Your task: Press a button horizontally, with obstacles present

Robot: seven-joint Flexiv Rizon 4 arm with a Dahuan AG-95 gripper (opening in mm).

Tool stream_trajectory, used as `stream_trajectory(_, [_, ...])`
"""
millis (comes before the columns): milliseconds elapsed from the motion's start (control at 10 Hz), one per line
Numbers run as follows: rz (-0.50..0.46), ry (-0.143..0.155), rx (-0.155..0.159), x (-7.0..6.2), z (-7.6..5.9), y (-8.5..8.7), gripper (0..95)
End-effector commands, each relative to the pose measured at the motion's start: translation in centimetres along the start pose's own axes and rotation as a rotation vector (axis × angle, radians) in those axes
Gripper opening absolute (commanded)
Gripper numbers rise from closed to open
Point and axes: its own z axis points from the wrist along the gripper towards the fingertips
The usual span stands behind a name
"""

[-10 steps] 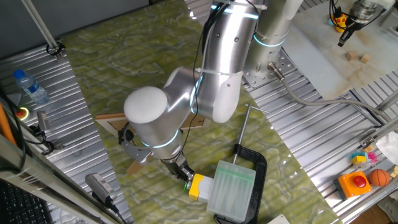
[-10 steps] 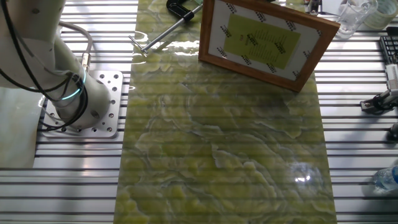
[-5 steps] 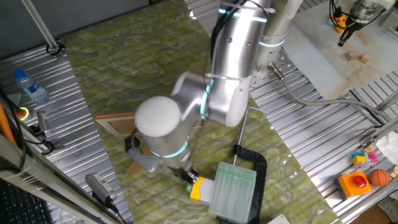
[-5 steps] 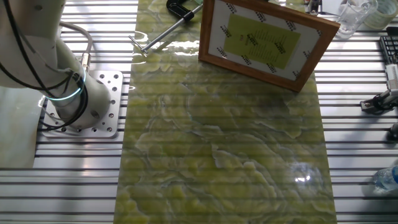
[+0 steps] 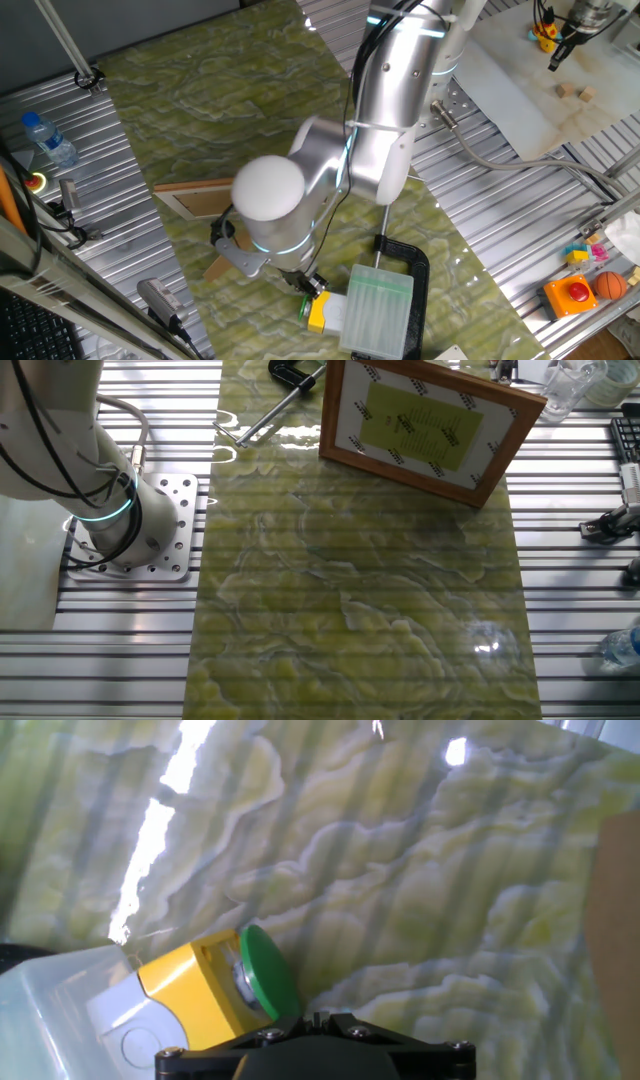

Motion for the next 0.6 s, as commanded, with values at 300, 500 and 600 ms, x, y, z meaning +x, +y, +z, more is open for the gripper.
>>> stream_trajectory(300, [-0.013, -0.023, 0.019, -0.2, -0.1, -1.1, 0.0])
stream_trajectory(500, [-0.020, -0.038, 0.020, -0.4, -0.3, -2.0, 0.0])
stream_trajectory(600, [-0.018, -0.037, 0.021, -0.4, -0.3, -2.0, 0.0])
